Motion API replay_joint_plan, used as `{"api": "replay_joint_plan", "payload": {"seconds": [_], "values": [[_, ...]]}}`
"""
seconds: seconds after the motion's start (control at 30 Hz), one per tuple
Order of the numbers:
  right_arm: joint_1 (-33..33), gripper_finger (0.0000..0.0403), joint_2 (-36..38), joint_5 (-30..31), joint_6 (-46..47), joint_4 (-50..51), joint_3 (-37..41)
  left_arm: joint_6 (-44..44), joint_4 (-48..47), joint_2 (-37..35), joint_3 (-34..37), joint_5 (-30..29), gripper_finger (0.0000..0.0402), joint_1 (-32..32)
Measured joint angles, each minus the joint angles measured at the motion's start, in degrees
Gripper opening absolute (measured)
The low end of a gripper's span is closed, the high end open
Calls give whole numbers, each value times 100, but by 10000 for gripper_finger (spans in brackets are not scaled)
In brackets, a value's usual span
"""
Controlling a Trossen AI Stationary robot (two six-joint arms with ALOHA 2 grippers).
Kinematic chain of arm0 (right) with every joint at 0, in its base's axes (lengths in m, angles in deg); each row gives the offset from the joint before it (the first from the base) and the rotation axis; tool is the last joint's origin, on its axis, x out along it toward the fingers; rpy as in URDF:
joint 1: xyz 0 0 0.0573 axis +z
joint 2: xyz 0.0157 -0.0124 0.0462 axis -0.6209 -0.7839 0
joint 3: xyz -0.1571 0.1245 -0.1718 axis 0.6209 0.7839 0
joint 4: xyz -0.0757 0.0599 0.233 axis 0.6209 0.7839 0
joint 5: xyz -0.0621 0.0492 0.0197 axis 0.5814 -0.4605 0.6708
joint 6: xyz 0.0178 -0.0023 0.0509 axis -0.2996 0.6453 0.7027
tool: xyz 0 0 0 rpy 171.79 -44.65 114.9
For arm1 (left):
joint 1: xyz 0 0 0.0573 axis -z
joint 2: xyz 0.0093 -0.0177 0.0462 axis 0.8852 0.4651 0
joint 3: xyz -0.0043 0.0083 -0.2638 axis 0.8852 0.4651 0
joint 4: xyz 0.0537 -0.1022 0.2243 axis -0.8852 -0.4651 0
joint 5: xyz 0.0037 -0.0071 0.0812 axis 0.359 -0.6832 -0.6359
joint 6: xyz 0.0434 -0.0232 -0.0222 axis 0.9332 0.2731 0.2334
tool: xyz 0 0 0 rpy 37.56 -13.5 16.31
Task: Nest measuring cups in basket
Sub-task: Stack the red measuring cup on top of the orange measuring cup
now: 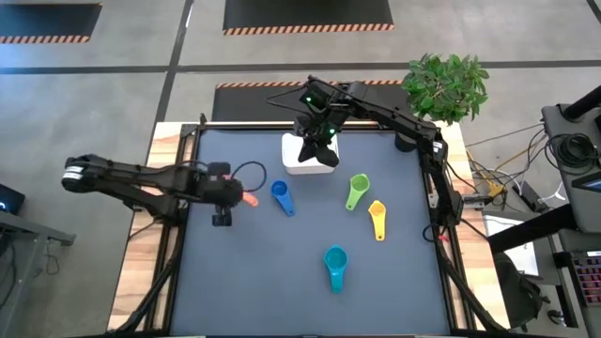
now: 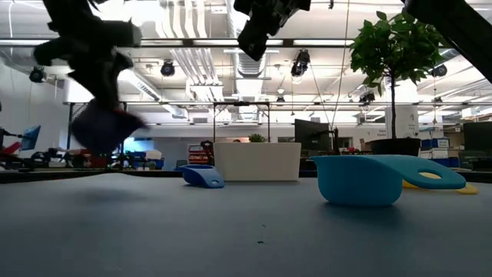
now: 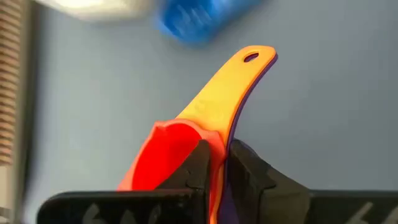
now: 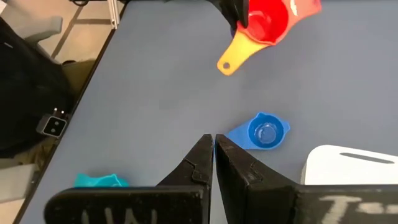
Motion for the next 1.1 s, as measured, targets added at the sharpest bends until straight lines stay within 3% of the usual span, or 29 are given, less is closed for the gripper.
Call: {"api": "replay_joint_plan", "payload": {"seconds": [0.17,0.4,0.93,1.1], "values": [[0,9,22,-2,-66,13,0,-390,820,-154,344,-1365,17,873],[0,9,206,-30,-134,-28,-4,-551,1884,277,1040,-2835,17,2024],[165,9,300,-54,115,-196,-4,-1518,2496,1523,1624,-3325,17,2937],[235,9,300,-54,156,-249,-4,-1809,2480,1896,1660,-3346,60,2935]]}}
